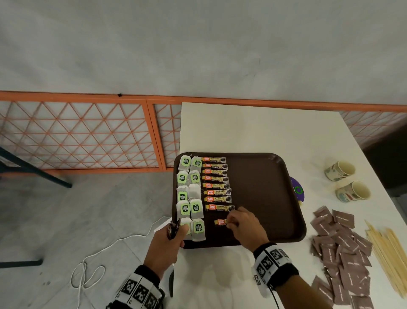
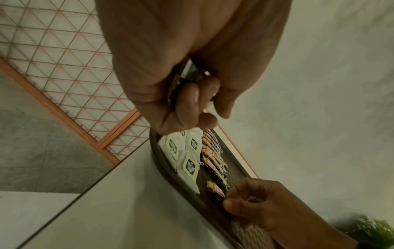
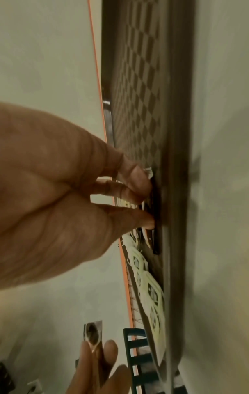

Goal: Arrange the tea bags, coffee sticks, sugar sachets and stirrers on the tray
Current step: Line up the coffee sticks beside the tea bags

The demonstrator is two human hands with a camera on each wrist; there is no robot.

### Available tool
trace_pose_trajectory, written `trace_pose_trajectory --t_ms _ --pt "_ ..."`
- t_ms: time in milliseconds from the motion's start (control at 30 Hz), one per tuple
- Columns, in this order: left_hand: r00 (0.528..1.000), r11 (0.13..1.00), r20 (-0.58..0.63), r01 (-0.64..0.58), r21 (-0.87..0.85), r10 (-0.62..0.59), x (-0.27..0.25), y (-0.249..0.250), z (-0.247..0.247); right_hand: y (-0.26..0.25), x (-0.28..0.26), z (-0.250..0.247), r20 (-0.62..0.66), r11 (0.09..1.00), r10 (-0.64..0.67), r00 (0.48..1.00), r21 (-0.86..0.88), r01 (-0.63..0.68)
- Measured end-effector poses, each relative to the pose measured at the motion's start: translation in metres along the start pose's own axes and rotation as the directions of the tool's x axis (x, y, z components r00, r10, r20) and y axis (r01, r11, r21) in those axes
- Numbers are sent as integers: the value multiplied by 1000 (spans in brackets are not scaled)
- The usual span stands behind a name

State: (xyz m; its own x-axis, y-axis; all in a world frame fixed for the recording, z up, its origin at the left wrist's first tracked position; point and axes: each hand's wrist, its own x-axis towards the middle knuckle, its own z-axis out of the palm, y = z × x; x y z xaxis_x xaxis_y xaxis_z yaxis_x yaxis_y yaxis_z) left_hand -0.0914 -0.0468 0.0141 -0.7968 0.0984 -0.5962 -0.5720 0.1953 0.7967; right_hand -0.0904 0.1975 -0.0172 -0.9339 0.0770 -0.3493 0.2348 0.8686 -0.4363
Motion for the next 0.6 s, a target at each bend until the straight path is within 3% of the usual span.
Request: trace_pose_trajectory --t_ms 167,367,500,600 --pt "997 989 -10 80 -127 -82 -1 0 -5 -20 13 13 -43 998 -44 998 34 45" --pt "979 924 132 189 -333 -153 -5 7 -8 -24 13 6 -77 991 -69 995 113 77" --pt "983 954 182 82 -288 -30 -11 15 1 -47 -14 -7 -98 943 -152 983 283 174" --pt "986 980 164 -2 -197 35 -15 20 17 -68 -32 -14 -33 854 -122 992 505 122"
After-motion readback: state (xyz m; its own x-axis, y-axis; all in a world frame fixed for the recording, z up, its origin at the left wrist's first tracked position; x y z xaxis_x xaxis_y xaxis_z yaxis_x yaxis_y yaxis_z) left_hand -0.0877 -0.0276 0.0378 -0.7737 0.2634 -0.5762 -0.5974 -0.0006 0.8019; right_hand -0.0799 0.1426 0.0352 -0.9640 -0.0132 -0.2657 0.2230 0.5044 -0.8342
